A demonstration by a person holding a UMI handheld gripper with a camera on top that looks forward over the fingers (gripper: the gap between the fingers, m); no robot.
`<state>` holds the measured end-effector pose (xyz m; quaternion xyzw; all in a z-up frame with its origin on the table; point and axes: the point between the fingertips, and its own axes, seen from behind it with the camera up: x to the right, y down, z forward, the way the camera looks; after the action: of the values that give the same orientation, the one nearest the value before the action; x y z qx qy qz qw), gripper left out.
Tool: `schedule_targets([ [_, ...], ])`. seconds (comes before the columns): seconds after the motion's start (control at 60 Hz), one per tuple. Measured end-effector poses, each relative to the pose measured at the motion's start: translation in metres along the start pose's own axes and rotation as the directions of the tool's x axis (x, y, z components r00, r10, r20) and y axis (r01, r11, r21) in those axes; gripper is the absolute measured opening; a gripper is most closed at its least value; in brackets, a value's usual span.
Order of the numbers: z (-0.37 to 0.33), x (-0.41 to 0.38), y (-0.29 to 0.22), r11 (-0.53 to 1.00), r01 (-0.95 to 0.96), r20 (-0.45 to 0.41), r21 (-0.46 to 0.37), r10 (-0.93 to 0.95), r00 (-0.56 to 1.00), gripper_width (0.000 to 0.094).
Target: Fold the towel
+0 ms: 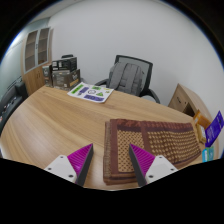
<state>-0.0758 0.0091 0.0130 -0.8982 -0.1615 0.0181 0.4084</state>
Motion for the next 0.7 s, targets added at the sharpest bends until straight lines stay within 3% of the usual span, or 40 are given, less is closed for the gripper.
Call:
schedule_targets([
  [0.133, 0.018, 0.006, 0.009, 1.0, 0.0, 0.001, -0.029, 0.0, 1.0, 0.054],
  [0.233, 0.021, 0.011, 0.008, 0.999, 0.035, -0.018, -0.017, -0.035, 0.999, 0.0268],
  [0.283, 0.021, 0.018, 0.005, 0.998, 0.059, -0.049, -0.01, -0.059, 0.997, 0.0077],
  [0.367, 0.023, 0.016, 0.005, 0.998, 0.056, -0.026, -0.018, -0.057, 0.998, 0.0056],
  [0.55, -0.002, -0.008, -0.021, 0.997, -0.071, 0.109, -0.004, 0.071, 0.992, 0.005],
  [0.7, -0.052, -0.052, -0.08, 0.974, -0.224, 0.299, 0.041, 0.202, 0.933, 0.0048],
])
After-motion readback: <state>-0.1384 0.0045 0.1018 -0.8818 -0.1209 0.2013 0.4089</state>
